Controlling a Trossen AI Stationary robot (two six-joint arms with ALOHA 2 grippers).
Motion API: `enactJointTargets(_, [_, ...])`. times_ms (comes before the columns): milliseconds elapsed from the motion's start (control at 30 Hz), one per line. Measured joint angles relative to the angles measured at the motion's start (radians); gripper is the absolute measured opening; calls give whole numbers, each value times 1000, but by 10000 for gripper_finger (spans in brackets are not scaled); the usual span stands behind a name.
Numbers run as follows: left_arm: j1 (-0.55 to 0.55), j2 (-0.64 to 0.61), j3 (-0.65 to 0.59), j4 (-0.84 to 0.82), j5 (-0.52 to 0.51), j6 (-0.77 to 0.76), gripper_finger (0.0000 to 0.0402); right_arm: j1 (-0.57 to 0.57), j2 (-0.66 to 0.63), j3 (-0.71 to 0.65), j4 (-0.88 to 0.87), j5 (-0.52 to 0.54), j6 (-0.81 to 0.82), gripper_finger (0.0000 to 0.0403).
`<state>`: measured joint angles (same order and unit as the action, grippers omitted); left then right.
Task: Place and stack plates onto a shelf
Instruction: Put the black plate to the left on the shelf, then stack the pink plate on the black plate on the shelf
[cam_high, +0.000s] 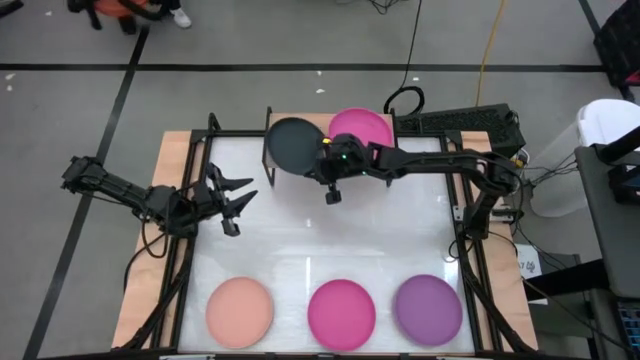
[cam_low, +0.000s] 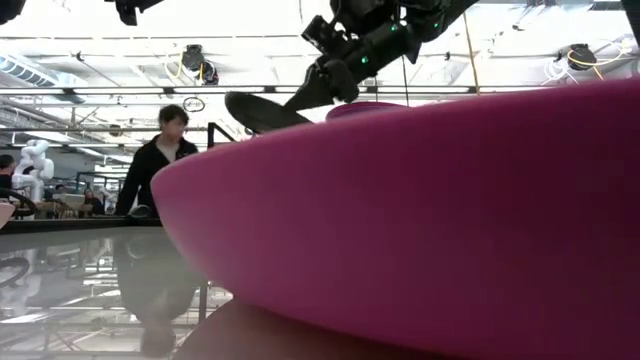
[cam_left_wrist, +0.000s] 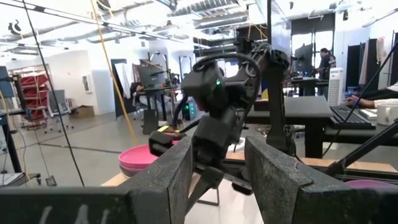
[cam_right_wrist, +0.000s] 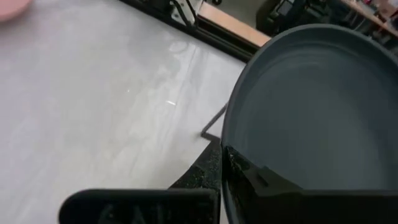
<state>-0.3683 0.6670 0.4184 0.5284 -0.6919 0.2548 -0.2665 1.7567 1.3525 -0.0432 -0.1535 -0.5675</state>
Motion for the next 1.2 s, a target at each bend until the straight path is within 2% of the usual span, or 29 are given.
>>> enactJointTargets(433, [0, 0, 0, -3, 1, -6, 154, -35, 6, 0, 23, 28, 58, 4])
enactJointTargets(633, [0, 0, 0, -9, 2, -6, 154, -35, 6, -1, 21, 105, 58, 34])
enactJointTargets(933, [0, 0, 0, -9, 2, -7, 154, -28, 1, -1, 24, 106, 58, 90])
enactJointTargets(1200, [0, 1, 0, -57, 2, -50, 154, 28, -117, -2, -12, 105, 82, 122])
